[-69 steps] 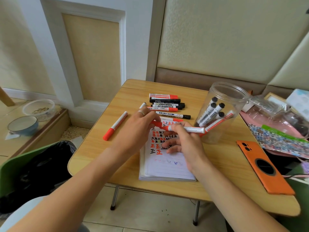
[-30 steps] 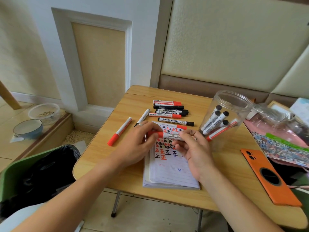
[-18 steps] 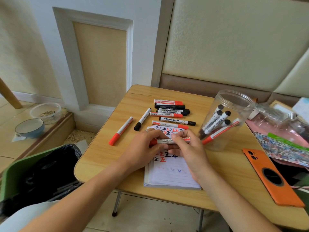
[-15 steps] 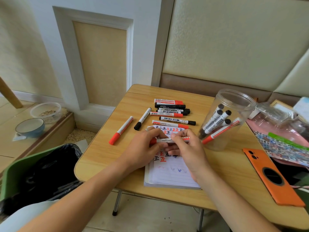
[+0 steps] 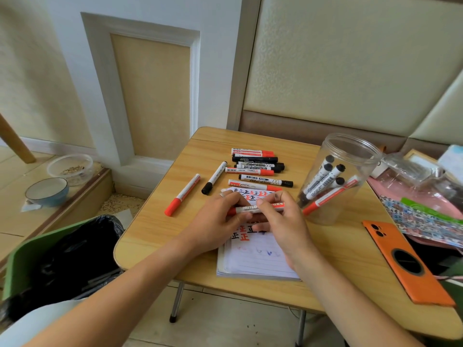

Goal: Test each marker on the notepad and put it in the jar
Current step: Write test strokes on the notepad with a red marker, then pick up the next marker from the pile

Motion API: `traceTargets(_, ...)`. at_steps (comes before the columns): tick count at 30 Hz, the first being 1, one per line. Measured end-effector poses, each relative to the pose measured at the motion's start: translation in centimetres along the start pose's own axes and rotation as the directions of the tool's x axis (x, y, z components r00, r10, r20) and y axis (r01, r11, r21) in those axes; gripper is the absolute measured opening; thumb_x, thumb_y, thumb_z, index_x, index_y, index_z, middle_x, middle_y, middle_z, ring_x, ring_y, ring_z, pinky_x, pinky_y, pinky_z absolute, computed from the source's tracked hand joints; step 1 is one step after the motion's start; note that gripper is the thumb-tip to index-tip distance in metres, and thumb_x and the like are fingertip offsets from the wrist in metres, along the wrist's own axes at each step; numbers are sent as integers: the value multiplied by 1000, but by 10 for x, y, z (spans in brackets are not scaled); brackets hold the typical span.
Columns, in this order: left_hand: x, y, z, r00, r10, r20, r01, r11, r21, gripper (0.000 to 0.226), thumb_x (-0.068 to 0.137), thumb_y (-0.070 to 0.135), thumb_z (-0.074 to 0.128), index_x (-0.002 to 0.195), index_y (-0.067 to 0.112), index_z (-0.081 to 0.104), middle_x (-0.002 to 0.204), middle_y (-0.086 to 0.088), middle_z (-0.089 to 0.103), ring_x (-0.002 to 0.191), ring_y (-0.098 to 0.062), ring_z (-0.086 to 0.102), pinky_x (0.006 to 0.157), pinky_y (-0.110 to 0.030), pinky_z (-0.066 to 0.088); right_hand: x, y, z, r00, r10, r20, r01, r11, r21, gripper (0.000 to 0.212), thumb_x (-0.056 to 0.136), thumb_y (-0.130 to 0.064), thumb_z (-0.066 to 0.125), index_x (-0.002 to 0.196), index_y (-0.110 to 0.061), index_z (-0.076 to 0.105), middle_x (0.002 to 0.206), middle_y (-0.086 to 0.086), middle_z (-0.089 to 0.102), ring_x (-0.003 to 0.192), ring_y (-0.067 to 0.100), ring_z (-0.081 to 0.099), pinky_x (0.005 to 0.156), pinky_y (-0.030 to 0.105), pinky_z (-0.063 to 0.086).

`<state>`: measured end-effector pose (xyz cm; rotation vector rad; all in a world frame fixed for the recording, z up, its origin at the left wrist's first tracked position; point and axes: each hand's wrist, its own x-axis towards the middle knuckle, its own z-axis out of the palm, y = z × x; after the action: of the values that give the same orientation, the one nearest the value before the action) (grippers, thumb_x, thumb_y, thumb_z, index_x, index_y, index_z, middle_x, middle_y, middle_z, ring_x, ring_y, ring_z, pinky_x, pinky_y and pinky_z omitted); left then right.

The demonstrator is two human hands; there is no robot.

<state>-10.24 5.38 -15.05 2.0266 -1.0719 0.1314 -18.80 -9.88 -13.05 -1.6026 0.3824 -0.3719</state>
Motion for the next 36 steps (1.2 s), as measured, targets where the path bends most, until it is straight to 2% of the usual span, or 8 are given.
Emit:
traceTargets(9, 3, 3, -1, 985, -156, 75, 128, 949, 289, 50, 91, 54, 63, 133, 34, 45, 124, 7, 46, 119, -18, 36, 103, -39, 36, 4, -60, -23, 915, -391, -99, 363, 905, -223, 27, 92, -17, 76, 108, -15, 54, 88, 6, 73, 72, 14, 76, 65, 36, 61)
traceTargets(16, 0, 0, 0, 977, -176, 117, 119, 916, 383, 33, 103, 51, 42, 131, 39, 56, 138, 4, 47, 129, -19, 37, 106, -38, 37, 21, -117, -75, 647, -691, -322, 574, 720, -391, 18, 96, -30, 62, 111, -31, 53, 93, 1, 71, 75, 23, 73, 70, 54, 59)
traceTargets(22, -5, 2, 1, 979, -156, 135, 90, 913, 398, 35, 105, 36, 39, 138, 37, 51, 143, 3, 46, 128, -19, 39, 105, -35, 38, 32, -136, -109, 486, -783, -389, 521, 617, -590, 25, 96, -24, 55, 121, -27, 56, 90, -12, 62, 74, 27, 69, 77, 44, 57)
traceTargets(24, -6, 3, 1, 976, -163, 145, 95, 916, 389, 35, 105, 34, 39, 139, 36, 51, 144, 3, 45, 129, -19, 38, 105, -33, 38, 37, -132, -113, 527, -773, -352, 474, 611, -634, 25, 97, -20, 57, 121, -25, 59, 89, -3, 64, 76, 26, 67, 73, 28, 53)
traceTargets(28, -7, 7, -1, 974, -175, 146, 113, 927, 359, 37, 106, 30, 39, 141, 33, 51, 146, 2, 43, 132, -18, 36, 106, -30, 34, 50, -117, -113, 783, -602, -157, 318, 604, -731, 17, 98, -24, 58, 113, -28, 63, 95, 2, 70, 83, 26, 64, 71, 32, 47)
traceTargets(31, -7, 5, -2, 970, -181, 164, 116, 933, 340, 37, 106, 30, 39, 141, 34, 51, 148, 3, 42, 136, -17, 34, 109, -30, 33, 51, -115, -108, 875, -484, 8, 223, 388, -894, 25, 104, -32, 47, 102, -23, 70, 95, 6, 75, 92, 34, 65, 72, 35, 47)
traceTargets(34, -8, 4, -4, 968, -182, 170, 117, 935, 335, 37, 106, 31, 40, 140, 35, 52, 148, 3, 42, 137, -17, 33, 111, -32, 34, 48, -121, -98, 937, -342, 70, 181, 306, -935, 49, 106, -53, 33, 80, -22, 60, 84, 5, 69, 86, 30, 64, 77, 38, 51)
traceTargets(36, -8, 4, -4, 969, -181, 166, 118, 936, 332, 36, 105, 31, 40, 139, 36, 53, 147, 4, 43, 135, -17, 34, 110, -32, 34, 50, -120, -96, 946, -312, 84, 154, 206, -966, 47, 105, -54, 34, 85, -21, 61, 89, 6, 70, 89, 29, 63, 79, 38, 51)
